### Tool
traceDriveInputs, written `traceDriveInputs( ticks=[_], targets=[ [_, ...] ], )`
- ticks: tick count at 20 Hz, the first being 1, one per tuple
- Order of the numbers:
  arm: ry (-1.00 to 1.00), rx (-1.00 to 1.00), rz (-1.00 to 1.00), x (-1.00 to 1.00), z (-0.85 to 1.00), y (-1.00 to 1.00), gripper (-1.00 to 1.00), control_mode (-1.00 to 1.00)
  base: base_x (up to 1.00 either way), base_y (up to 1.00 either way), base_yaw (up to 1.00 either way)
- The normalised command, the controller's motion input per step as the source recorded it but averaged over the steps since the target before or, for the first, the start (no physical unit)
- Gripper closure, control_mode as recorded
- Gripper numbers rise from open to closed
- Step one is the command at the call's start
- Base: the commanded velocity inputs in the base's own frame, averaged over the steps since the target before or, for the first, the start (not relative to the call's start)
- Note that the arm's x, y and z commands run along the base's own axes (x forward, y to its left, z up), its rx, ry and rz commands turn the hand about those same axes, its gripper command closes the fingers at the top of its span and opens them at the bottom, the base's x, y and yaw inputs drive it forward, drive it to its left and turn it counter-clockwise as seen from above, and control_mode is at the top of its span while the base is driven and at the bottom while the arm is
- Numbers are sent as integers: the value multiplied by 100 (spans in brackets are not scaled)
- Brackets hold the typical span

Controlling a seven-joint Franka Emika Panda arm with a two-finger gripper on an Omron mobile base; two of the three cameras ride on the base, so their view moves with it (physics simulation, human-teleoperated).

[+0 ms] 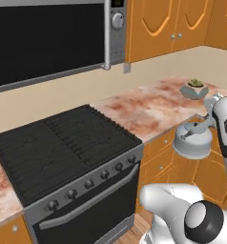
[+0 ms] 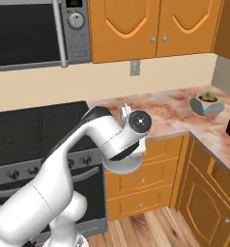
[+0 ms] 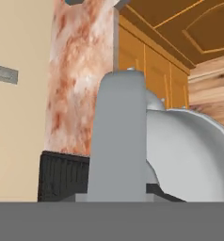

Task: The kettle is done boiling. Turn off the stove, then wait for 300 timesteps before moving the kettle to the dining table.

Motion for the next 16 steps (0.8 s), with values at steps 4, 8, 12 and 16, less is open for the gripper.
traceDriveInputs(
  ticks=[4,8,12,16],
  targets=[
    [0,0,0,0,0,0,100,100,-35,-47,-34],
    [0,0,0,0,0,0,100,100,-33,-43,-35],
    [0,0,0,0,0,0,100,100,-36,-40,-35],
    [0,0,0,0,0,0,100,100,-35,-33,-35]
  ],
)
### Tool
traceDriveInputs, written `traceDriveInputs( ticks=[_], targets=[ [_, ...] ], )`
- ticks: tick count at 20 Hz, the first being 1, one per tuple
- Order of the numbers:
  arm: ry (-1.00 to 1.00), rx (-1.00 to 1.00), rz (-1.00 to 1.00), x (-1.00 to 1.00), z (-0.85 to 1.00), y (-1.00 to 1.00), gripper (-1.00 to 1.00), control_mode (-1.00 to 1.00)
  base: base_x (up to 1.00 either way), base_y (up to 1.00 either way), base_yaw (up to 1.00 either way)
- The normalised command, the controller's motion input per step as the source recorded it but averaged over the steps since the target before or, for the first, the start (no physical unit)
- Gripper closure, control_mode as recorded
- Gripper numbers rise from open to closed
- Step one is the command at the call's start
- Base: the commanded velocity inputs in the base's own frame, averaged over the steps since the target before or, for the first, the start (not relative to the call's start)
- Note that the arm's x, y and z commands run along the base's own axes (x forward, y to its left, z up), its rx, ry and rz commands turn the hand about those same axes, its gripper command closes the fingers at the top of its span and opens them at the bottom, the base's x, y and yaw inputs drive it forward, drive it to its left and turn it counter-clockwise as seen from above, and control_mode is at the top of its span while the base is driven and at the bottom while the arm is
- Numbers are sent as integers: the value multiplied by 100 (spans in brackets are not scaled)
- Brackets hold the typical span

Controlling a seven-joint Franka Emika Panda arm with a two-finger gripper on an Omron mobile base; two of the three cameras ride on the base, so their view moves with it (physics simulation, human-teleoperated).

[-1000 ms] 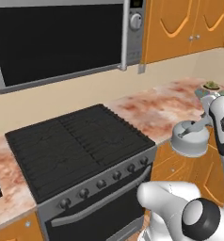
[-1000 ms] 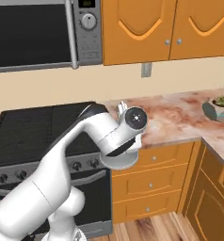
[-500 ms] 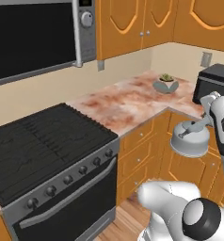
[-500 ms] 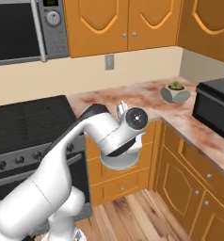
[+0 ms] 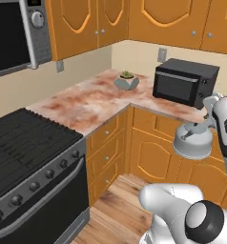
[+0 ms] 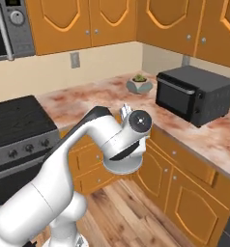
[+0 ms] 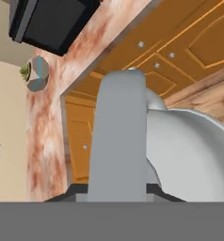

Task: The kettle is done boiling. Turn off the stove, then wait for 300 timesteps before moving the kettle to the dining table.

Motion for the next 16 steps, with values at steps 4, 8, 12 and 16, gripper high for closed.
traceDriveInputs(
  ticks=[4,8,12,16],
  targets=[
    [0,0,0,0,0,0,100,100,-40,-38,-37],
    [0,0,0,0,0,0,100,100,-48,-28,-38],
    [0,0,0,0,0,0,100,100,-57,-17,-37],
    [0,0,0,0,0,0,100,100,-63,-17,-38]
  ],
)
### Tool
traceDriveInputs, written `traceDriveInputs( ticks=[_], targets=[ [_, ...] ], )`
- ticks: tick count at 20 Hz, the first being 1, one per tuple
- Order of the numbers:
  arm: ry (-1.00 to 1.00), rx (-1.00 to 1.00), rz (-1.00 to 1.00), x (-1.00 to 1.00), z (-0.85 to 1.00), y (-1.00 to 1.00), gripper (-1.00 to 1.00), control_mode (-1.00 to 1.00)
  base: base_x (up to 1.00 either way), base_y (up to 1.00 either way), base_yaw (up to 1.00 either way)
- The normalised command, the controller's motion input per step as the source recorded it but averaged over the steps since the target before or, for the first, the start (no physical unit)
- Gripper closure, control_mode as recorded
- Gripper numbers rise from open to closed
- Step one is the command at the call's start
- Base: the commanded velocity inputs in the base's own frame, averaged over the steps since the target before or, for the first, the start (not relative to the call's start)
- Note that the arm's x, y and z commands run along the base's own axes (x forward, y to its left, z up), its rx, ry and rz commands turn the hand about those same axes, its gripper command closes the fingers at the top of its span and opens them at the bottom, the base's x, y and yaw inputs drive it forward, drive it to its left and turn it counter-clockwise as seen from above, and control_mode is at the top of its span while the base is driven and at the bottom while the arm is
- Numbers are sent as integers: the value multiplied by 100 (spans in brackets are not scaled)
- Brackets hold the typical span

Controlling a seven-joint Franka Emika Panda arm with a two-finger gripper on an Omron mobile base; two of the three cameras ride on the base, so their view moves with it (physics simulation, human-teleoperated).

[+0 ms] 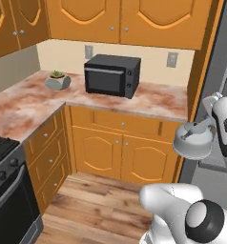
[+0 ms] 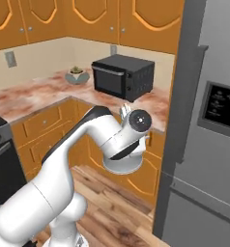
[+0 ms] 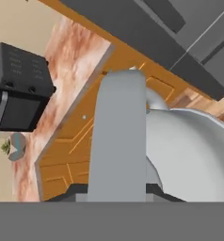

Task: The kettle is done boiling. Turn off the stove, then wait for 300 timesteps before moving the kettle to the dining table.

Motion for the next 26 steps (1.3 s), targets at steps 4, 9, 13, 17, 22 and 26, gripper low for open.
traceDriveInputs(
  ticks=[4,9,13,17,22,26],
  targets=[
    [0,0,0,0,0,0,100,100,-67,-9,-38],
    [0,0,0,0,0,0,100,100,-74,-4,-37],
    [0,0,0,0,0,0,100,100,-68,-1,-38],
    [0,0,0,0,0,0,100,100,-61,0,-40],
    [0,0,0,0,0,0,100,100,-59,-2,-40],
    [0,0,0,0,0,0,100,100,-56,-2,-42]
  ],
)
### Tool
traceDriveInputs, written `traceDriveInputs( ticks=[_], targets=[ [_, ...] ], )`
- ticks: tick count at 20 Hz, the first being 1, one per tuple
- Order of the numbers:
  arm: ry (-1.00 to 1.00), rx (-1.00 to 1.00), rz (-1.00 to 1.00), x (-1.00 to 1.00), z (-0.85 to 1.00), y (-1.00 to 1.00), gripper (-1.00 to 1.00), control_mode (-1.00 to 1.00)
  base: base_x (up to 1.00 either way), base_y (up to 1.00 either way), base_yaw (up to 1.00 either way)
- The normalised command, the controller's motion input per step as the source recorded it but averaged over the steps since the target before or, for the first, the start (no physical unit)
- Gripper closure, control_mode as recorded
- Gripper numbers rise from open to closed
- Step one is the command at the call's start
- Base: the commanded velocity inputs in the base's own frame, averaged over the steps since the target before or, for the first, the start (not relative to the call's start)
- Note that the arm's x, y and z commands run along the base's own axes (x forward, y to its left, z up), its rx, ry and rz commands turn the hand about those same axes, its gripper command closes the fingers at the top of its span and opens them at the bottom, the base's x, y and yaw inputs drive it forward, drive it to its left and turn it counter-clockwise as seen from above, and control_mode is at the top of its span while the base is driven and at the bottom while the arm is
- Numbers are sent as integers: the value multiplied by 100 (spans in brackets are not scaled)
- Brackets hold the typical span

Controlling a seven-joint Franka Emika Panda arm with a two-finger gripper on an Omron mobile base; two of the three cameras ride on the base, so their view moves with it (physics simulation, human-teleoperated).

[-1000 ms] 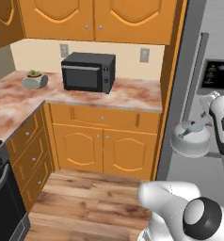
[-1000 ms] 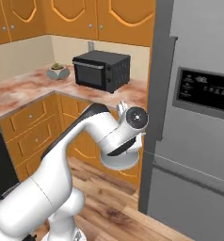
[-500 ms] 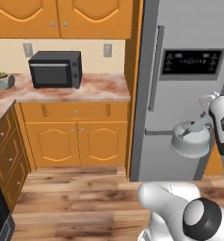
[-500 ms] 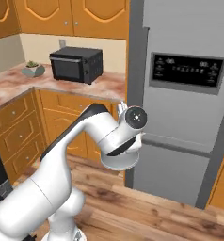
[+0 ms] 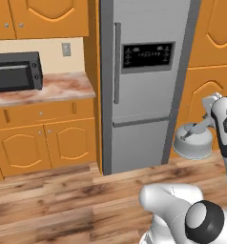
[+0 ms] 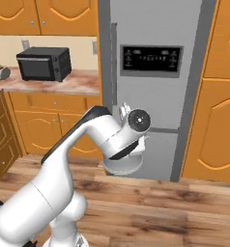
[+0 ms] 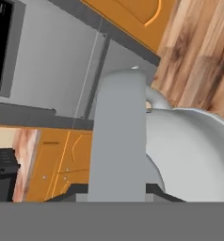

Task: The kettle is done boiling. Turn off the stove, then wait for 300 timesteps before moving the kettle to the dining table.

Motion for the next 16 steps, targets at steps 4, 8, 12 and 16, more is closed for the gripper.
traceDriveInputs(
  ticks=[4,8,12,16],
  targets=[
    [0,0,0,0,0,0,100,100,-54,-4,-42],
    [0,0,0,0,0,0,100,100,-50,0,-43],
    [0,0,0,0,0,0,100,100,-33,-33,-43],
    [0,0,0,0,0,0,100,100,-29,-38,-42]
  ],
)
